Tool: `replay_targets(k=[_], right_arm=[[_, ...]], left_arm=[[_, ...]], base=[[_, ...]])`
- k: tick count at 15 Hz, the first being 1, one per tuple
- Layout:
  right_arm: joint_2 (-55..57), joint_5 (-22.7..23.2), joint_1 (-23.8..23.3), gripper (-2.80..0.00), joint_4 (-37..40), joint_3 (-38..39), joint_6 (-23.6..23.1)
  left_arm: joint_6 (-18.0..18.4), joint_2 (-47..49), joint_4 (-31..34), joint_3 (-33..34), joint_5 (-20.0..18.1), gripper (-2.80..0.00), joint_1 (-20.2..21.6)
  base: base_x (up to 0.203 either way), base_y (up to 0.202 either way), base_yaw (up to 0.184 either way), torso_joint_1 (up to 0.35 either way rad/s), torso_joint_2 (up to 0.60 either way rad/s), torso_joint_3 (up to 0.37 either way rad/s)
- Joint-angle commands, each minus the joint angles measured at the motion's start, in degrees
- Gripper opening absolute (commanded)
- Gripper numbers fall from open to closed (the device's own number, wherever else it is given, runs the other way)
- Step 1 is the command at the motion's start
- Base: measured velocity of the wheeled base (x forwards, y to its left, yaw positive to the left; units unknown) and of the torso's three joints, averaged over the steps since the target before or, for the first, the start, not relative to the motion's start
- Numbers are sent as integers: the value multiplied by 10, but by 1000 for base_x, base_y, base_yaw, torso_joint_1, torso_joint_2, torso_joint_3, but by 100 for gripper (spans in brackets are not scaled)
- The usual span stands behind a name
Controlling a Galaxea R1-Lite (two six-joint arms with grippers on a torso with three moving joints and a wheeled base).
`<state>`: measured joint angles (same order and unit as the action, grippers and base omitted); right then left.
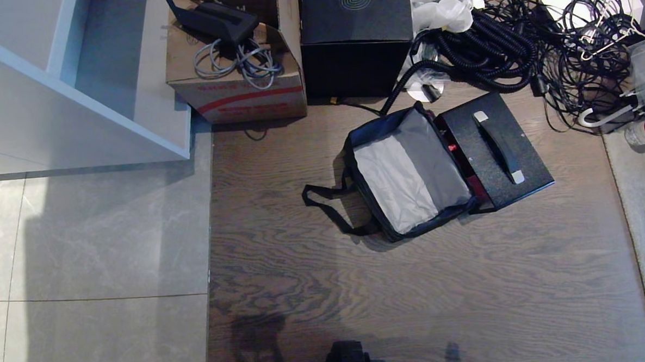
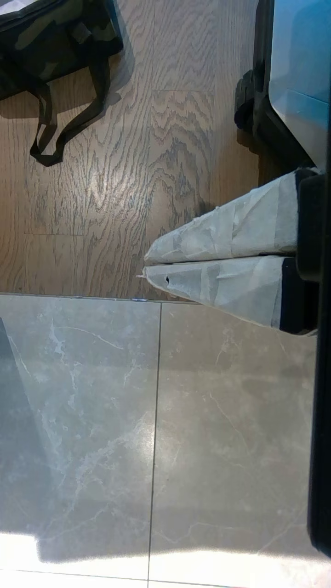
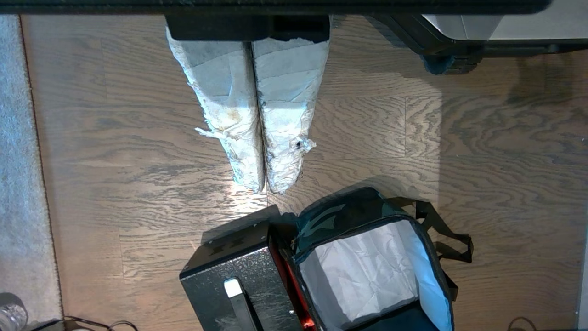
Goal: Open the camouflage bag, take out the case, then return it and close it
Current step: Grip the handle again
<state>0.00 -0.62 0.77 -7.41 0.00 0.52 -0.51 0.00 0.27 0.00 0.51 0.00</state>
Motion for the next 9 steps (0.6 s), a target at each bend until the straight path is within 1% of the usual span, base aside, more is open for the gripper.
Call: replay_targets(k=[1, 9], right_arm=[[1, 0, 0, -280, -1, 23, 0], [2, 0, 0, -280, -1, 23, 0]], left_arm=[[0, 0, 0, 0, 0, -280, 0], [0, 0, 0, 0, 0, -280, 0]], base=[[0, 0, 0, 0, 0, 0], [0, 0, 0, 0, 0, 0]])
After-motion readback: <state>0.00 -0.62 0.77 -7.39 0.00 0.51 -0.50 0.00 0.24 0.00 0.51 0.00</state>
